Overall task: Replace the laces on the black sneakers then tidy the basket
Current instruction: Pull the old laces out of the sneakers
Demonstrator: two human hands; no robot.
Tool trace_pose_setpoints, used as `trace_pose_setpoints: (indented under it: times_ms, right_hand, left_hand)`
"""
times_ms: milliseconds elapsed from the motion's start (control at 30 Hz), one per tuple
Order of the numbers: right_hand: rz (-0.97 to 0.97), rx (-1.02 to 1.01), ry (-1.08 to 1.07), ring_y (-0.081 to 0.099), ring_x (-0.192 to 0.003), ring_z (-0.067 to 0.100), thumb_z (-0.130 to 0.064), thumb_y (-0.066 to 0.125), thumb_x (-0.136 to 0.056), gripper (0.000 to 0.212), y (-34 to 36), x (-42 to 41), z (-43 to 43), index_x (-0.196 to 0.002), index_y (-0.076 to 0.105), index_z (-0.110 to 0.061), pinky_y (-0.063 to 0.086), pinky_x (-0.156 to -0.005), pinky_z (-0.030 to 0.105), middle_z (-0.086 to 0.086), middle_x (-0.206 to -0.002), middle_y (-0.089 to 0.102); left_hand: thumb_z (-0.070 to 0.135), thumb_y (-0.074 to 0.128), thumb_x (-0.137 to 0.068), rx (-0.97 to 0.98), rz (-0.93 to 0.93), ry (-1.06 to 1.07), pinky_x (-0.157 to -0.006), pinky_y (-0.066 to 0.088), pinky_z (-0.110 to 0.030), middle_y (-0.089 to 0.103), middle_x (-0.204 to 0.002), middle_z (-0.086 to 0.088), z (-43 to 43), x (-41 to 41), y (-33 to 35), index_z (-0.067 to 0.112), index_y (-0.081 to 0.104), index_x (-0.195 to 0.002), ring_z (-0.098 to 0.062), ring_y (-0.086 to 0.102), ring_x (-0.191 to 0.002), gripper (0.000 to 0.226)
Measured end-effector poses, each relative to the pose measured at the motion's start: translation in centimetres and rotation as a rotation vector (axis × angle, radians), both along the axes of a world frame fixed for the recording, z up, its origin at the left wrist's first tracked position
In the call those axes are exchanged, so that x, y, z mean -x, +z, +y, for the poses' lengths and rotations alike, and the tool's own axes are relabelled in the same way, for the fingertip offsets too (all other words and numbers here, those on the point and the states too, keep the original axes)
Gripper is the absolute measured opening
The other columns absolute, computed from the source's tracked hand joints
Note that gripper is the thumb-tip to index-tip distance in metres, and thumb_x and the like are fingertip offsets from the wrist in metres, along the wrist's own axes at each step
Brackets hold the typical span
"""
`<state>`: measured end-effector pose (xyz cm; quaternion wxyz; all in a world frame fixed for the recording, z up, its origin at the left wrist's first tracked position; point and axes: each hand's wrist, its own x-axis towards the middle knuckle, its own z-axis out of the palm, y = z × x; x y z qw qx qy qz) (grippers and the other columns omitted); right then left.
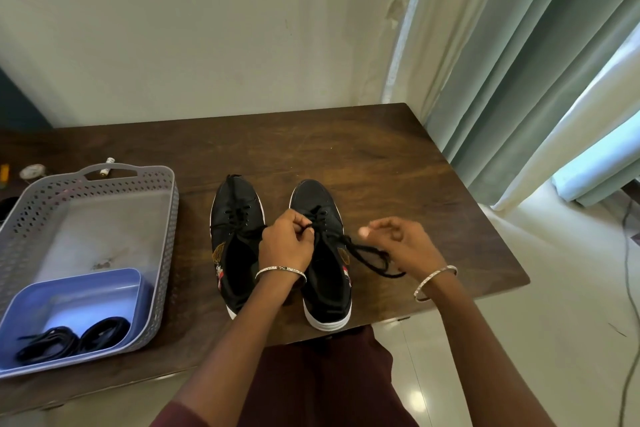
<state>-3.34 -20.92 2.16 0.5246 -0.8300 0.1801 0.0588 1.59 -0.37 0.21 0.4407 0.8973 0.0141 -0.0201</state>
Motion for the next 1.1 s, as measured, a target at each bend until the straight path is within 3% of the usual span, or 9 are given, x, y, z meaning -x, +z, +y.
trace_pose_setpoints:
  times_ms: [100,233,467,533,600,733,833,900,1100]
  right_hand:
    - [0.067,0.369,0.409,0.052,-0.056,-0.002,-0.055,0.075,-0.079,0.029,-0.1,-0.5,0.9,-0.086,0.073,-0.027,0.038,-0.056,0.015,-0.012,-0.061,0.058]
    - [-0.004,0.418,0.489,0.053,-0.053,0.007,-0.05,0.07,-0.087,0.028,0.6,-0.6,-0.3,-0.068,0.069,-0.029,0.042,-0.057,0.024,-0.005,-0.057,0.06]
    - [-0.248,-0.533,-0.371,0.026,-0.042,0.007,-0.037,0.056,-0.099,0.032,2.3,0.6,-6.3,-0.078,0.064,-0.013,0.031,-0.045,0.023,-0.009,-0.048,0.032]
    - [-0.233,-0.607,-0.471,0.025,-0.04,0.007,-0.035,0.053,-0.101,0.032,1.6,0.7,-8.1,-0.079,0.062,-0.013,0.035,-0.045,0.023,-0.007,-0.047,0.027]
    - [-0.154,-0.441,-0.496,0.028,-0.039,0.01,-0.031,0.055,-0.101,0.032,0.4,0.9,-9.2,-0.076,0.062,-0.011,0.033,-0.049,0.027,-0.006,-0.045,0.031]
    - [0.194,0.395,-0.248,0.059,-0.077,0.033,-0.033,0.066,-0.092,0.032,-1.6,1.5,-8.7,-0.07,0.057,-0.012,0.04,-0.068,0.033,0.009,-0.072,0.059]
    - [0.36,0.654,-0.165,0.058,-0.113,0.039,-0.038,0.067,-0.09,0.034,-1.7,1.7,-5.1,-0.106,0.067,-0.009,0.047,-0.09,0.04,0.018,-0.115,0.064]
    - [0.317,0.821,-0.142,0.052,-0.121,0.037,-0.043,0.064,-0.091,0.042,-1.2,1.9,-1.7,-0.116,0.065,-0.009,0.045,-0.097,0.044,0.016,-0.128,0.057]
    - [-0.096,0.585,0.076,0.059,-0.107,0.022,-0.057,0.063,-0.085,0.045,-1.5,2.0,7.7,-0.117,0.062,-0.025,0.051,-0.086,0.043,-0.001,-0.113,0.064]
  left_hand:
    - [0.011,0.07,-0.086,0.079,-0.033,0.007,-0.075,0.052,-0.025,0.065,-0.079,0.013,-0.6,-0.2,0.3,0.026,0.061,-0.082,-0.001,0.061,-0.074,0.018]
    - [0.0,0.065,-0.087,0.333,0.083,0.072,-0.086,0.054,-0.032,0.071,-0.081,0.001,-1.1,-0.6,0.5,0.023,0.061,-0.082,-0.011,0.069,-0.082,0.023]
    - [0.005,0.05,-0.099,0.615,0.269,0.233,-0.086,0.057,-0.044,0.065,-0.064,-0.003,-0.9,-1.4,-0.1,0.011,0.061,-0.102,-0.022,0.069,-0.078,0.013]
    - [0.014,0.048,-0.103,0.676,0.284,0.24,-0.081,0.058,-0.041,0.062,-0.061,-0.002,-0.7,-1.4,0.4,0.007,0.061,-0.105,-0.019,0.068,-0.073,0.015]
    - [0.018,0.046,-0.104,0.704,0.269,0.224,-0.078,0.056,-0.037,0.06,-0.061,-0.001,-0.3,-1.3,1.5,0.007,0.063,-0.1,-0.017,0.067,-0.072,0.02]
    - [0.019,0.057,-0.1,0.849,0.224,0.191,-0.079,0.053,-0.035,0.059,-0.057,0.002,0.8,-1.3,5.0,0.012,0.061,-0.088,-0.014,0.068,-0.068,0.015]
    - [0.01,0.061,-0.096,1.011,0.104,0.148,-0.078,0.052,-0.036,0.062,-0.062,0.0,1.7,-1.1,7.0,0.011,0.059,-0.096,-0.021,0.068,-0.073,0.003]
    - [0.003,0.061,-0.094,1.031,0.026,0.116,-0.08,0.054,-0.036,0.065,-0.071,-0.001,2.1,-0.6,7.4,0.01,0.059,-0.103,-0.021,0.067,-0.075,0.012]
    - [-0.003,0.051,-0.098,0.816,-0.019,-0.089,-0.07,0.053,-0.031,0.069,-0.106,-0.005,2.1,0.8,5.8,0.007,0.064,-0.116,-0.01,0.056,-0.053,0.024]
